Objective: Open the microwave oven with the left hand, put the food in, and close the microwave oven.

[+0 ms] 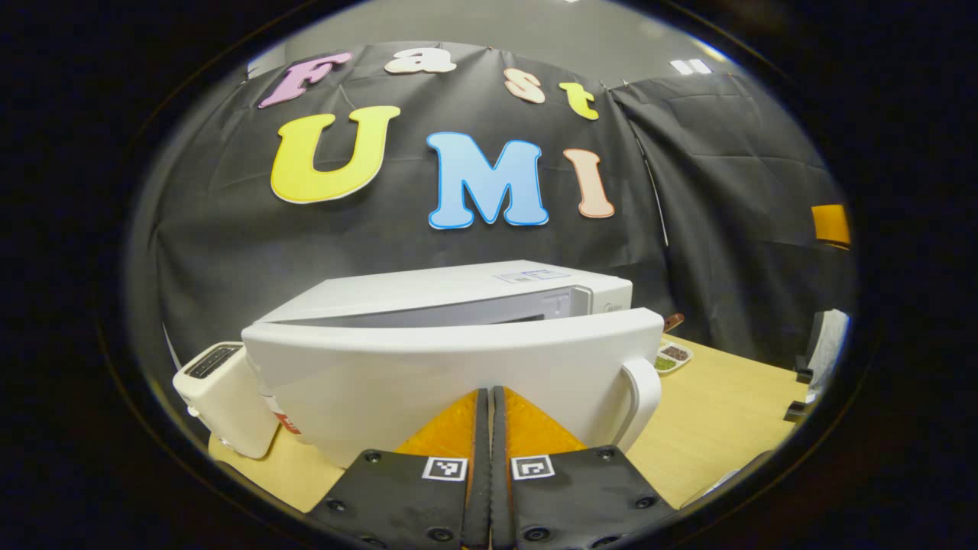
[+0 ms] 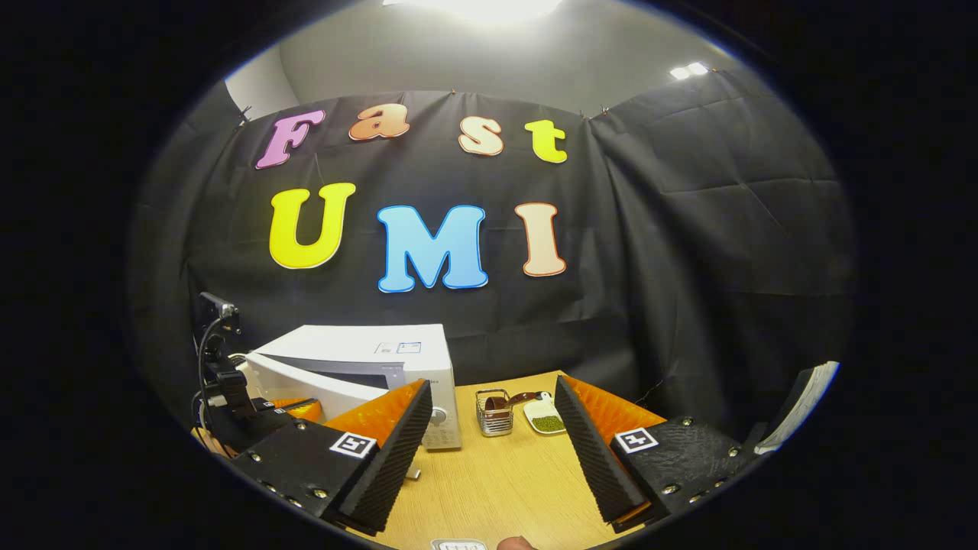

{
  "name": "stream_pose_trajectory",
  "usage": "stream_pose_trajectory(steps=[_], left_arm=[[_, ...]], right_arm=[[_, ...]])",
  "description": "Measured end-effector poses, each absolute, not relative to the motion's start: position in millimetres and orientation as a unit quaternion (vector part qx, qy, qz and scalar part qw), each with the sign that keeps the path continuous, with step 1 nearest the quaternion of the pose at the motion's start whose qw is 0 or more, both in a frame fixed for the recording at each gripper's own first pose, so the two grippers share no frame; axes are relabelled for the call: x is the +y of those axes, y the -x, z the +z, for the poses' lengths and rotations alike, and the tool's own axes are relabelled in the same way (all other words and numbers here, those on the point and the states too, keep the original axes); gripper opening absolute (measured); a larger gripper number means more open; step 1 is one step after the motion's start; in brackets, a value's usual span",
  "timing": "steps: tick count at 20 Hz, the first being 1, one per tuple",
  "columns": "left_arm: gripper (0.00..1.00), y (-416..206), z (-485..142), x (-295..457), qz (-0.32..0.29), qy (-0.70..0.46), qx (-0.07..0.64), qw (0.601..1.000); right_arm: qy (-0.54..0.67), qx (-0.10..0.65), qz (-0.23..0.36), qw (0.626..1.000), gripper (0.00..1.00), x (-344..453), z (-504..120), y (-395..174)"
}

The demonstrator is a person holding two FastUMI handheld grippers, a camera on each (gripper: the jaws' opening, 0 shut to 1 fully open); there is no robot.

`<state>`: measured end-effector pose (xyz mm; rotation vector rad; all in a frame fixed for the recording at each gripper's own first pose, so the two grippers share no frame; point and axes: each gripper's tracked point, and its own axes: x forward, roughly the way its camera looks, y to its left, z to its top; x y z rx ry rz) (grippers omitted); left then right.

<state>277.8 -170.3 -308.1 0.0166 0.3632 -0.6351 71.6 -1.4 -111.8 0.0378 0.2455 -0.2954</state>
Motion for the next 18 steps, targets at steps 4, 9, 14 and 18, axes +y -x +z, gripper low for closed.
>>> stream_pose_trajectory(steps=[4,9,14,18], left_arm=[[0.07,-296.1,-309.0,-171.1,-0.298,-0.011,0.175,0.938],[0.07,-314.6,-313.2,-174.4,-0.282,-0.011,0.18,0.942],[0.07,-324.0,-314.4,-178.9,-0.267,-0.01,0.181,0.946],[0.07,-330.5,-315.8,-179.3,-0.249,-0.009,0.183,0.951]], right_arm=[[-0.014,0.124,-0.147,0.981,0.98,-2.1,-111.1,-74.9],[-0.009,0.123,-0.149,0.981,0.98,-4.3,-110.1,-75.1],[-0.007,0.121,-0.154,0.981,0.98,-9.8,-106.8,-73.1],[-0.003,0.12,-0.159,0.98,0.98,-14.6,-103.8,-71.5]])
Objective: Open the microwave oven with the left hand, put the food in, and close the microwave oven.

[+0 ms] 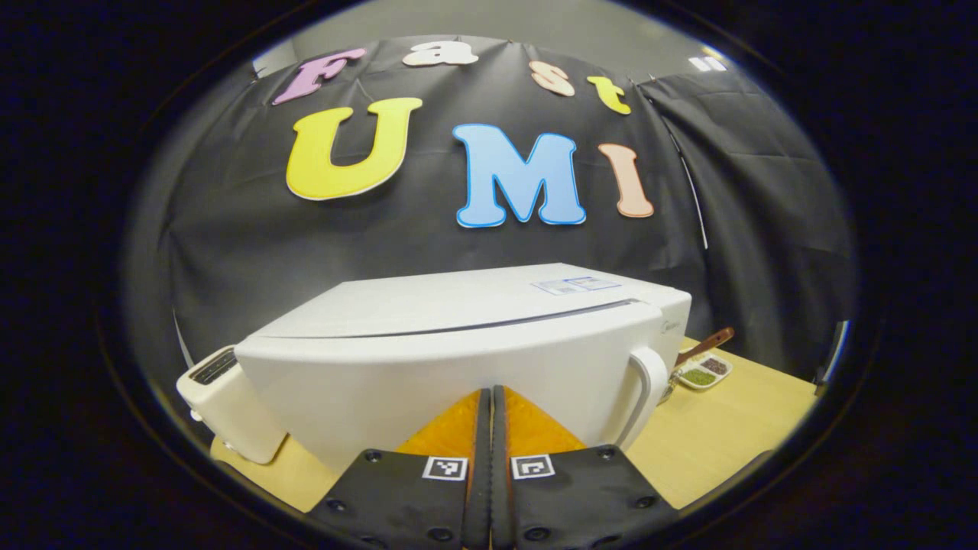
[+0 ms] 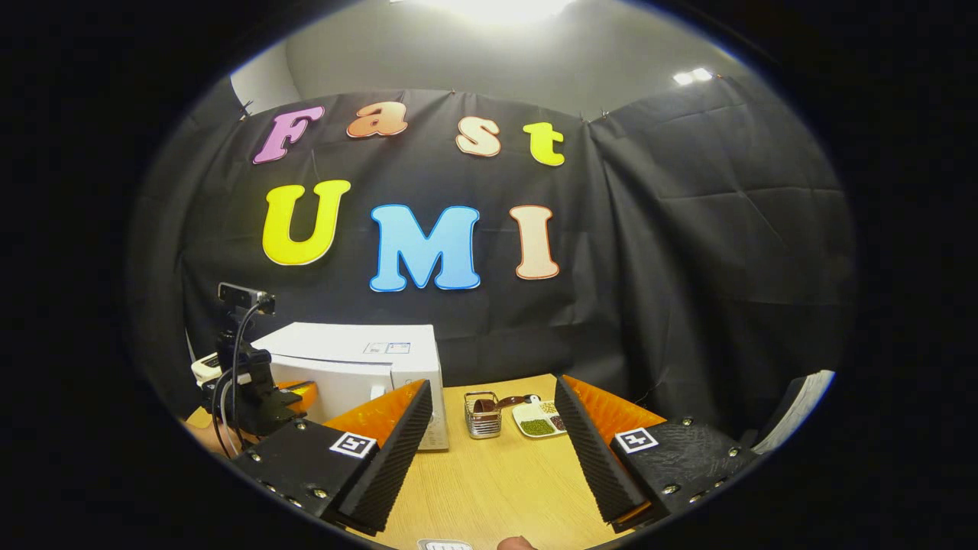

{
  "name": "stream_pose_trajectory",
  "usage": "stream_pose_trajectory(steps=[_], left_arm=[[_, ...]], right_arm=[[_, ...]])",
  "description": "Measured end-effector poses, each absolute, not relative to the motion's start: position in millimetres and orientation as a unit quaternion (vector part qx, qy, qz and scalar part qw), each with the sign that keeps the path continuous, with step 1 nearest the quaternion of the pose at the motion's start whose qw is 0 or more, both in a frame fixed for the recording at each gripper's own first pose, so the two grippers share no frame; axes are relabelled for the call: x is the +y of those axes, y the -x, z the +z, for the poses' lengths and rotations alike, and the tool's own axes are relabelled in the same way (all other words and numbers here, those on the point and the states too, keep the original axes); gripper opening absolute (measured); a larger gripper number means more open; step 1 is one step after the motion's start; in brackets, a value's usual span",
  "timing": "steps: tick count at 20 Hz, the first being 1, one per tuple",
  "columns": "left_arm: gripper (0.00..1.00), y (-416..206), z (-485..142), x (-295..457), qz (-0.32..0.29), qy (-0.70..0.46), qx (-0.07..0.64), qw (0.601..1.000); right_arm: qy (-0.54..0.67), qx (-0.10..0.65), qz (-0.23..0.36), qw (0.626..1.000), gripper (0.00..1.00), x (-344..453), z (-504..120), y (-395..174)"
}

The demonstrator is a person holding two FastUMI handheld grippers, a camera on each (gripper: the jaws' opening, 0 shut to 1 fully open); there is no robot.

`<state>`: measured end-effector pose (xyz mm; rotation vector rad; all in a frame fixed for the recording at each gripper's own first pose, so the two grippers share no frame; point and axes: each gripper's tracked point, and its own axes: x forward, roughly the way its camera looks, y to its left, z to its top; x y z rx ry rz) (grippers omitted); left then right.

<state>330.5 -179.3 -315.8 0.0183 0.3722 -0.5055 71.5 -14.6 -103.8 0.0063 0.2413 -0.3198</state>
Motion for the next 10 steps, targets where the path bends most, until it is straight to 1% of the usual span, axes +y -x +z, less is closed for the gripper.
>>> stream_pose_trajectory(steps=[5,10], left_arm=[[0.07,-332.4,-317.9,-179.8,-0.229,-0.027,0.18,0.956],[0.07,-337.2,-315.0,-181.2,-0.207,-0.048,0.182,0.96]], right_arm=[[0.004,0.115,-0.149,0.982,0.98,-13.5,-98.7,-72.3],[0.024,0.106,-0.118,0.987,0.98,-8.9,-90.5,-72.7]])
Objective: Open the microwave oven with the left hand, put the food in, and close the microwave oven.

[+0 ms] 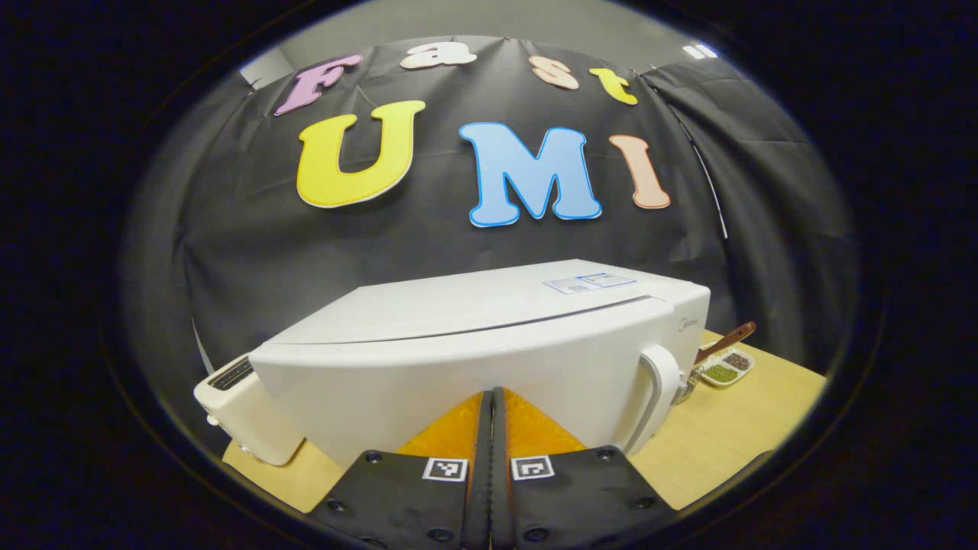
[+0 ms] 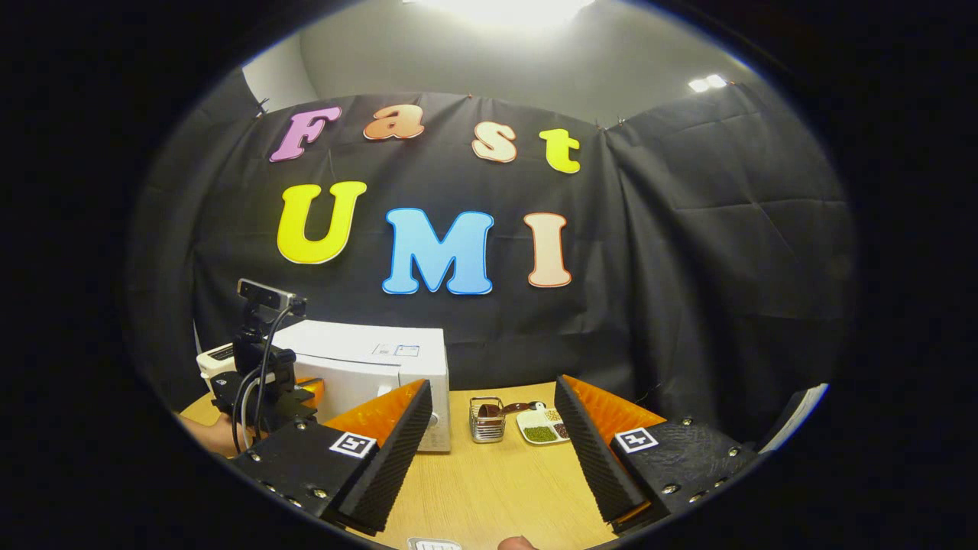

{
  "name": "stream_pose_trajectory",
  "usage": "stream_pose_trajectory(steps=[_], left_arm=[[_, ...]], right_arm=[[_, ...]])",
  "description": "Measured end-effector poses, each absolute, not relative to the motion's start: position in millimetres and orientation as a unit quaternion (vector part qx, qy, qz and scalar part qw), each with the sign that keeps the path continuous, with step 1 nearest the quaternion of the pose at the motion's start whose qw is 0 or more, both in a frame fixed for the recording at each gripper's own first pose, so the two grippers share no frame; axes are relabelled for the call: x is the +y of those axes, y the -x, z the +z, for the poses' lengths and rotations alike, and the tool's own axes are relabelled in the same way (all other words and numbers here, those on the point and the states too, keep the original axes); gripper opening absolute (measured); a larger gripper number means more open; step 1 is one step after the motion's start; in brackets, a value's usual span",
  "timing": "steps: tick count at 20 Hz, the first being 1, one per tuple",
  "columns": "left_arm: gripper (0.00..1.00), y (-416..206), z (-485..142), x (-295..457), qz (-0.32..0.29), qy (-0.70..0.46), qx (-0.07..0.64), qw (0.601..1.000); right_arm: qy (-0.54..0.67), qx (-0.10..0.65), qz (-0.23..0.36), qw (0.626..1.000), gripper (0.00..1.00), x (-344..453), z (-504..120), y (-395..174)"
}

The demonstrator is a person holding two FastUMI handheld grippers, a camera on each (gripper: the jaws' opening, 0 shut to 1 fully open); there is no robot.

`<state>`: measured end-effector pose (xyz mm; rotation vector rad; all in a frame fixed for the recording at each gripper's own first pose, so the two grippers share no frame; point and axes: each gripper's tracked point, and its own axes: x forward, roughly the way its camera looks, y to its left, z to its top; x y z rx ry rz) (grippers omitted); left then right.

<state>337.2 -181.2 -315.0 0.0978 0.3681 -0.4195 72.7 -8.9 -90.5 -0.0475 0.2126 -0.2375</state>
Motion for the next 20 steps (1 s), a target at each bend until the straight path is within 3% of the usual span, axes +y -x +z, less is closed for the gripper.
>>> stream_pose_trajectory(steps=[1,7,20], left_arm=[[0.07,-335.9,-321.5,-177.9,-0.197,-0.054,0.205,0.957],[0.07,-323.8,-277.2,-174.6,-0.178,-0.058,0.174,0.967],[0.07,-176.3,-137.0,-144.6,-0.138,-0.02,0.101,0.985]], right_arm=[[0.026,0.1,-0.113,0.988,0.98,-9.6,-86.2,-71.3],[0.019,0.089,-0.09,0.992,0.98,-18.0,-73.0,-47.1],[-0.01,0.06,-0.025,0.998,0.97,-39.1,-45.8,-10.0]])
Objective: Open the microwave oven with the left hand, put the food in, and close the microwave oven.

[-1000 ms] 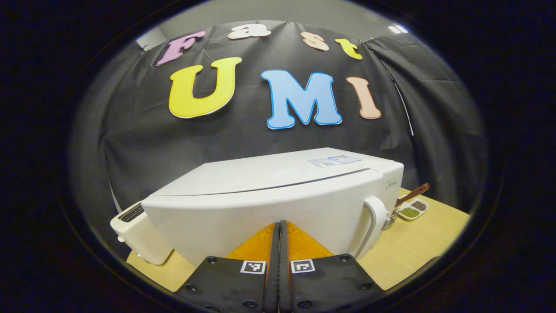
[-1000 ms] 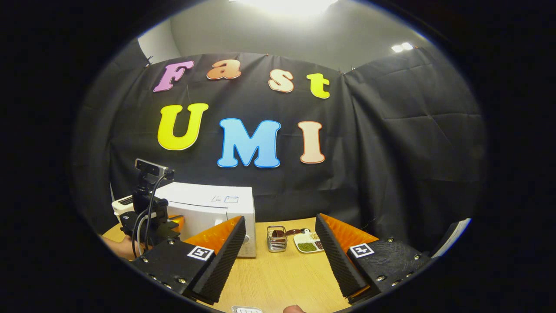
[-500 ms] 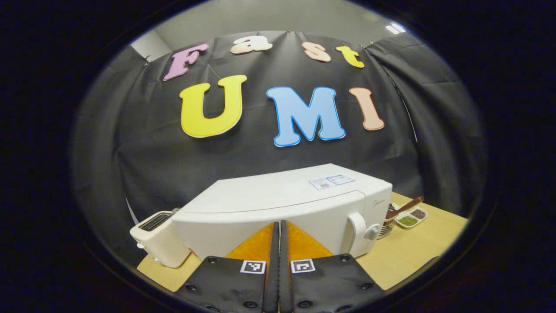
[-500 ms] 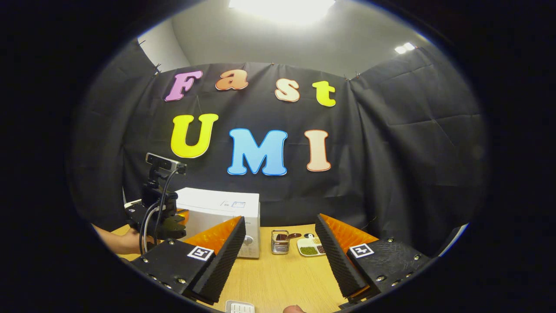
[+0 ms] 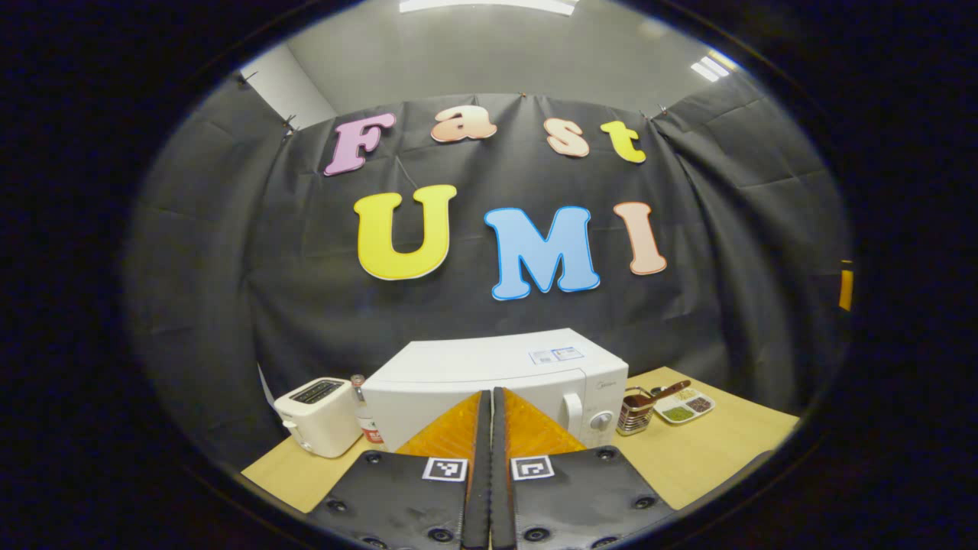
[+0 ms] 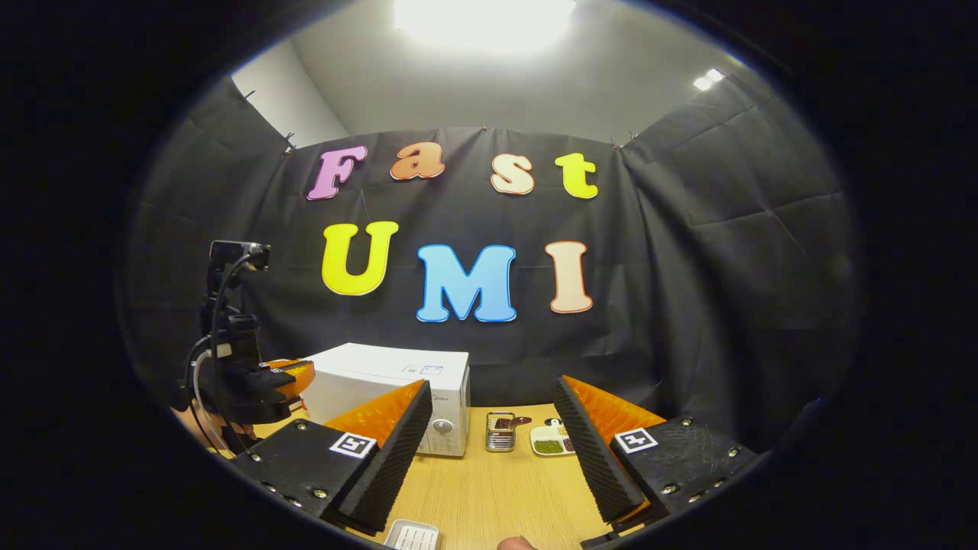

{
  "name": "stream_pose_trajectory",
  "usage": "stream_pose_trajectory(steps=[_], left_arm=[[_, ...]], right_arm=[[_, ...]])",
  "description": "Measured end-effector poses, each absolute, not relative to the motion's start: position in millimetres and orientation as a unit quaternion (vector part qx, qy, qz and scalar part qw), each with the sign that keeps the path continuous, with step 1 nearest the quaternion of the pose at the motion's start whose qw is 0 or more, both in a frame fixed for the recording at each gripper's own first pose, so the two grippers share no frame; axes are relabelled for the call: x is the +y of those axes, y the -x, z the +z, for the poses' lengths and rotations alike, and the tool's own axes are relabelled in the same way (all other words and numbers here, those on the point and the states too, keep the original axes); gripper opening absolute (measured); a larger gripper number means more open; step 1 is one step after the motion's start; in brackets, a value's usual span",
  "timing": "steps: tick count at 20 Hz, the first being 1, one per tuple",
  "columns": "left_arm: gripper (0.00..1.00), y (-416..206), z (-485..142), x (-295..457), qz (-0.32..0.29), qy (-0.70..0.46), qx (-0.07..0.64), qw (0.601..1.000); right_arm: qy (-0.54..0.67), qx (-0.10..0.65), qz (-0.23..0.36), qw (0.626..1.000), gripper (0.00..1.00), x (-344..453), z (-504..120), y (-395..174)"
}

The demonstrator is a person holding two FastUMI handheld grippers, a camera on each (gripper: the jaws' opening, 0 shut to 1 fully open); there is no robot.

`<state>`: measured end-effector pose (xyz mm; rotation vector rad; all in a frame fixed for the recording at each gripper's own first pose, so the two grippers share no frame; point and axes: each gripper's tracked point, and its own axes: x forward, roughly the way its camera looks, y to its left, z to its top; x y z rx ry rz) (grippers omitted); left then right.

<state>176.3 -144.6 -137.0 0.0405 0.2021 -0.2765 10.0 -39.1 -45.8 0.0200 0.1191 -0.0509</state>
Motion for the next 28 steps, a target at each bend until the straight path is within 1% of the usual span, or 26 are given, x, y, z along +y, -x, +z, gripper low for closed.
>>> stream_pose_trajectory(steps=[4,8,9,12,18,24,25,28], left_arm=[[0.07,-123.6,-104.9,-129.0,-0.115,-0.022,0.086,0.989],[0.07,-85.6,-86.5,-116.7,-0.102,-0.023,0.081,0.991],[0.07,-78.2,-83.9,-112.1,-0.1,-0.025,0.082,0.991],[0.07,-60.7,-77.7,-99.6,-0.096,-0.023,0.085,0.991],[0.07,-30.8,-64.1,-63.1,-0.083,-0.029,0.076,0.993],[0.07,0.6,-55.3,-47.3,-0.095,-0.022,0.066,0.993],[0.1,5.8,-53.7,-45.2,-0.095,-0.019,0.065,0.993],[0.32,9.8,-46.5,-34.9,-0.092,-0.024,0.056,0.994]], right_arm=[[-0.016,0.058,0.004,0.998,0.97,-44.7,-43.2,4.0],[-0.021,0.055,0.02,0.998,0.98,-44.3,-35.4,15.5],[-0.021,0.054,0.021,0.998,0.98,-45.9,-30.2,24.6],[-0.022,0.053,0.018,0.998,0.98,-43.7,-28.6,28.1],[-0.03,0.053,-0.002,0.998,0.98,-37.2,-25.5,40.9],[-0.028,0.046,-0.008,0.998,0.98,-22.2,-20.9,56.5],[-0.025,0.047,-0.007,0.999,0.98,-19.4,-21.2,58.6],[-0.02,0.052,-0.002,0.998,0.98,-10.1,-24.6,61.2]])
